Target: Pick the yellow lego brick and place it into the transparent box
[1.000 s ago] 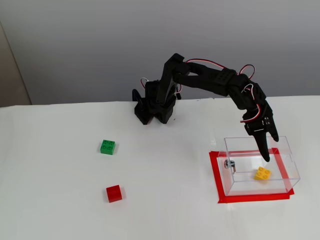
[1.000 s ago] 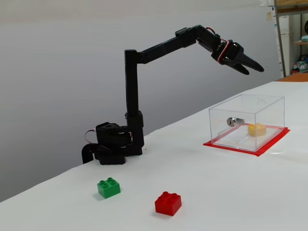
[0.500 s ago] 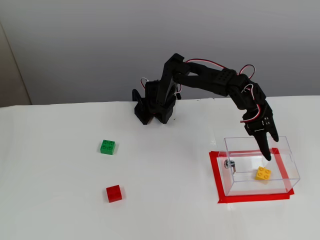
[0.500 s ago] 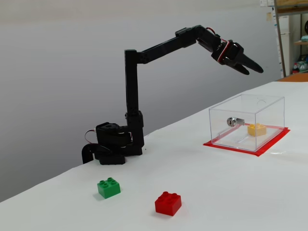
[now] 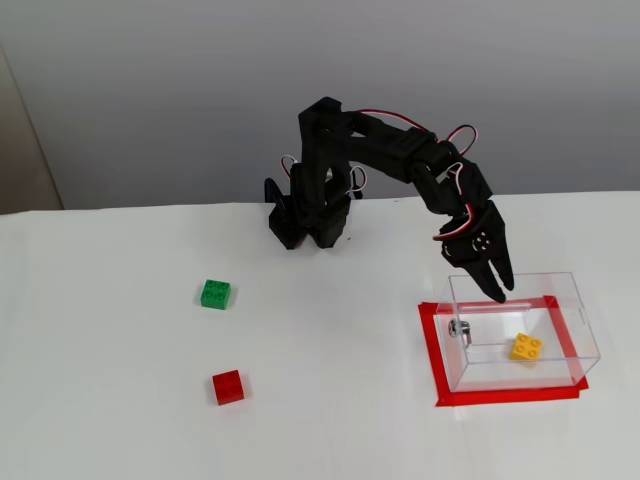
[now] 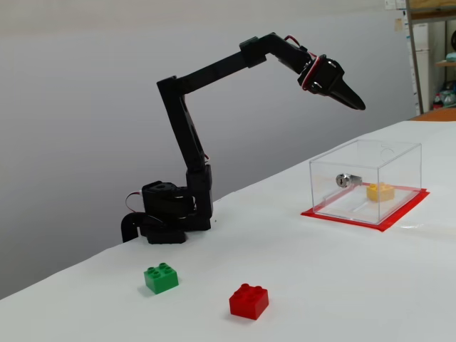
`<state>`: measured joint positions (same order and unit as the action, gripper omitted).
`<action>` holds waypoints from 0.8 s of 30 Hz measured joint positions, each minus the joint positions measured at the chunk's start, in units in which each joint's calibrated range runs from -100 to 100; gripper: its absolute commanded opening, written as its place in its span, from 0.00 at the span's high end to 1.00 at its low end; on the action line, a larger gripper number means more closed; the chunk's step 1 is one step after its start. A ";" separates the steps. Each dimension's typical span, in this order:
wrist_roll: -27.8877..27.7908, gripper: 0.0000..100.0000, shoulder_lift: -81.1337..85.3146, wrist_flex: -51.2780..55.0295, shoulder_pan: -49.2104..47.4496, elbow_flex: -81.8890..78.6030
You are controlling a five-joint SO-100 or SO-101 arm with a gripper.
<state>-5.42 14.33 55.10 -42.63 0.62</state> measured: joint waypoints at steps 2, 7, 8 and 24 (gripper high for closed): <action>0.00 0.91 3.89 0.00 2.56 -3.44; 0.00 0.91 14.12 0.00 9.51 -12.97; 0.00 0.91 15.98 0.00 11.00 -14.56; 0.00 0.99 46.17 0.17 36.11 -40.60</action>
<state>-5.42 60.51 55.27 -6.52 -39.98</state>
